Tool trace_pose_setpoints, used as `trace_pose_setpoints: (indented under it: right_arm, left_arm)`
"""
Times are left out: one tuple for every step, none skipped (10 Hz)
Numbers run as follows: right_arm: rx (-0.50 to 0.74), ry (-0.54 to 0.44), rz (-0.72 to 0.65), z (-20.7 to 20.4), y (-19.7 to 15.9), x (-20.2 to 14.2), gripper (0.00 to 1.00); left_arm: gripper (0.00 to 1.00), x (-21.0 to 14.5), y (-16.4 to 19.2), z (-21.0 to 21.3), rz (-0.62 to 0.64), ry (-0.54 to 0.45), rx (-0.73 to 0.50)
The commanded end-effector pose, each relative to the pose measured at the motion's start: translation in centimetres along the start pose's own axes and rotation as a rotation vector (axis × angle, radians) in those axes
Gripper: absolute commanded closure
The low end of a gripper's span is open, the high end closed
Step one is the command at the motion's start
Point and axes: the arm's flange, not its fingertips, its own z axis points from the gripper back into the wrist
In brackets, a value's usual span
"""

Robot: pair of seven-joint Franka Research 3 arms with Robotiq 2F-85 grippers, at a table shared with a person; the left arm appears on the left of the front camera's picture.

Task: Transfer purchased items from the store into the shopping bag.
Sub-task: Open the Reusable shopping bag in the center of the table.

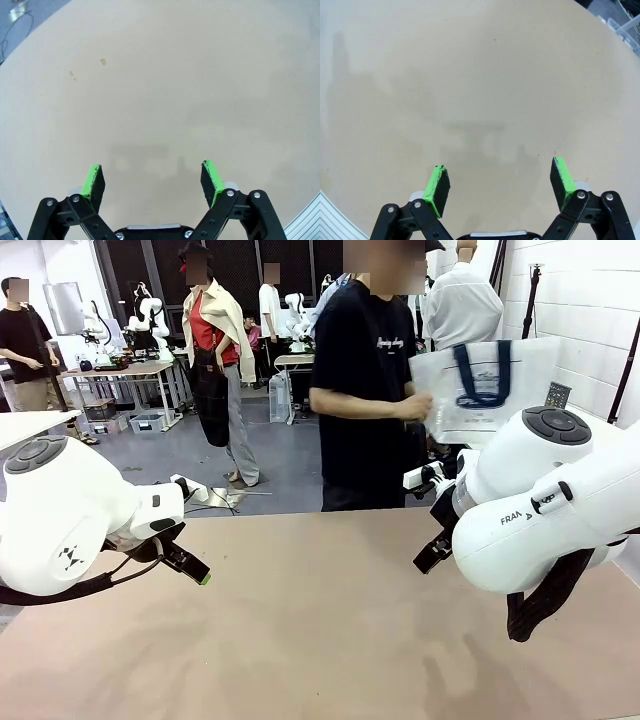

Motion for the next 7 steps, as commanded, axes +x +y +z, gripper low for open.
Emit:
trace_pose_setpoints:
  right_arm:
    - [0.000,0.000,0.000,0.00,-0.01,0.00,0.00]
    - [0.000,0.000,0.000,0.00,-0.01,0.00,0.00]
    - [0.000,0.000,0.000,0.00,-0.01,0.00,0.00]
    - [0.000,0.000,0.000,0.00,-0.01,0.00,0.00]
    - [0.000,0.000,0.000,0.00,-0.01,0.00,0.00]
    - [0.000,0.000,0.000,0.00,-0.01,0.00,0.00]
    - [0.000,0.000,0.000,0.00,-0.01,0.00,0.00]
  left_arm:
    - [0.00,-0.03,0.08,0.01,0.002,0.000,0.001]
    - [0.00,-0.03,0.08,0.01,0.002,0.000,0.001]
    - [0.00,-0.03,0.08,0.01,0.002,0.000,0.001]
    - [0.00,-0.03,0.08,0.01,0.002,0.000,0.001]
    - [0.00,-0.03,0.08,0.01,0.002,0.000,0.001]
    - [0.00,-0.03,0.08,0.01,0.002,0.000,0.001]
    - [0.00,-0.03,0.08,0.01,0.002,0.000,0.001]
